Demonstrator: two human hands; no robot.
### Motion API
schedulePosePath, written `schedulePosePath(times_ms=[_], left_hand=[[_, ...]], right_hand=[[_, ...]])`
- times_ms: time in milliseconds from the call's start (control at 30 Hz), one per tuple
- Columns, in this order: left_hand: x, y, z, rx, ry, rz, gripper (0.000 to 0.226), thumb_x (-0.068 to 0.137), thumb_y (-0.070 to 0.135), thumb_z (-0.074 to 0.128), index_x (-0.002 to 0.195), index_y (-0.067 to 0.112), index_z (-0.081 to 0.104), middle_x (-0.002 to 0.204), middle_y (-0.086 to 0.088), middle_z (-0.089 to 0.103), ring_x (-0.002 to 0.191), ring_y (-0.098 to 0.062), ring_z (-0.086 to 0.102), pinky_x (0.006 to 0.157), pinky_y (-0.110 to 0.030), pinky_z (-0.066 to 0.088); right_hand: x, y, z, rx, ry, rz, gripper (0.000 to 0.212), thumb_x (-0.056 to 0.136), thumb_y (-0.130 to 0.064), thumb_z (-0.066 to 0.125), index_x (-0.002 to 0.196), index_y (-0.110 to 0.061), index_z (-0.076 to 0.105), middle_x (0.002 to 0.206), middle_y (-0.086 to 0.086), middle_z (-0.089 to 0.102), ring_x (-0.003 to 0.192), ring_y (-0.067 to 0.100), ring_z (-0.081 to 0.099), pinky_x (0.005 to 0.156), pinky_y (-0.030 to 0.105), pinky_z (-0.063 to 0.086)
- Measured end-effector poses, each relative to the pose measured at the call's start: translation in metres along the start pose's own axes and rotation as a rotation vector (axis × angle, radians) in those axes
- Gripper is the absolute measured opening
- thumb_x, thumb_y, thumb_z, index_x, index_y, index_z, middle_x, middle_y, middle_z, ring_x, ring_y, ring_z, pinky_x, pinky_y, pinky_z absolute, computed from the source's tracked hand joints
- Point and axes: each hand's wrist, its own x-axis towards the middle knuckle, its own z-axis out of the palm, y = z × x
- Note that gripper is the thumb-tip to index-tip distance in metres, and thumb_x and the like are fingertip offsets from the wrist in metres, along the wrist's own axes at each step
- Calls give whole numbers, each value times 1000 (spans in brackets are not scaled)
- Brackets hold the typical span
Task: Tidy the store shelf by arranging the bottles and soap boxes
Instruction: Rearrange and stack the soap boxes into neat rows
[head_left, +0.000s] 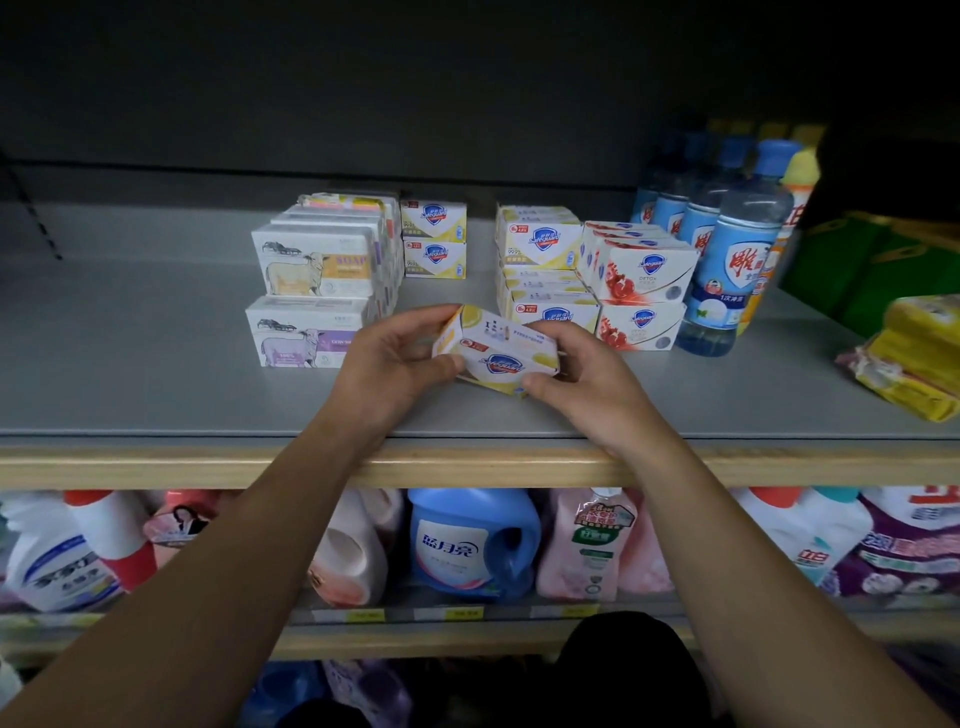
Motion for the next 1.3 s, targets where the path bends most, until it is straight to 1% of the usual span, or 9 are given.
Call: schedulePosePath(times_ms=[100, 267, 367, 533, 733, 900, 1067, 1167, 1300], left_hand=[[1, -2, 2, 95, 11, -41, 39, 81, -2, 71, 115, 16, 67, 107, -1, 74, 90, -16, 70, 79, -32, 58], [4, -6, 7, 677, -71, -64, 38, 80, 35, 76, 116, 28, 69, 115, 12, 70, 110, -6, 62, 101, -36, 47], [3, -6, 8, 698, -93, -102, 38, 78, 37, 77, 114, 28, 69, 112, 12, 71, 105, -5, 64, 98, -36, 50], [4, -7, 8, 634, -68, -135, 32, 79, 31, 77, 108, 20, 72, 106, 7, 73, 101, -5, 66, 98, -34, 50], [7, -4, 9, 623, -80, -146, 26, 80, 30, 74, 104, 21, 73, 102, 9, 73, 99, -4, 66, 99, -33, 49], [20, -5, -1, 656, -70, -122, 24, 83, 39, 71, 103, 26, 73, 95, 17, 71, 89, 13, 62, 95, -18, 46], [36, -20, -6, 1060, -162, -28, 48, 87, 48, 63, 128, 23, 63, 124, -3, 67, 119, -20, 59, 102, -32, 44], [39, -31, -6, 1168, -245, -51, 61, 88, 62, 49, 136, 26, 56, 143, 1, 52, 135, -17, 44, 110, -33, 36], [38, -36, -7, 1167, -212, -74, 70, 77, 69, 36, 134, 33, 56, 146, 5, 48, 138, -12, 39, 113, -32, 33]], right_hand=[[-1, -2, 1, 16, 28, 12, 51, 84, -11, 75, 125, -35, 57, 122, -12, 64, 110, 1, 62, 99, 30, 50], [-4, -8, 2, -195, 100, 0, 40, 85, -18, 74, 123, -27, 63, 124, -7, 58, 102, -8, 53, 88, 3, 37], [-6, -12, 3, -259, 142, -35, 40, 83, -14, 74, 121, -23, 65, 121, -7, 55, 101, -7, 51, 85, -3, 31], [-7, -17, 0, -555, 161, -122, 45, 82, -13, 71, 126, -19, 64, 126, -2, 57, 120, 18, 47, 97, 12, 27], [7, -31, -17, -914, -84, -139, 55, 88, -36, 68, 139, -24, 52, 134, 2, 57, 124, 24, 45, 104, 33, 33], [32, -50, -49, -994, -6, -115, 49, 85, -33, 72, 130, -22, 55, 130, 5, 62, 119, 29, 52, 103, 37, 37], [78, -65, -66, -1016, 192, -192, 45, 87, -32, 69, 129, -23, 54, 125, 5, 63, 116, 29, 54, 95, 38, 43], [110, -64, -62, -1085, 207, -237, 43, 89, -30, 68, 128, -22, 53, 121, 6, 64, 113, 29, 54, 94, 39, 43], [151, -52, -56, -1237, 189, -238, 45, 88, -31, 69, 129, -20, 55, 120, 8, 63, 112, 30, 55, 106, 41, 35]])
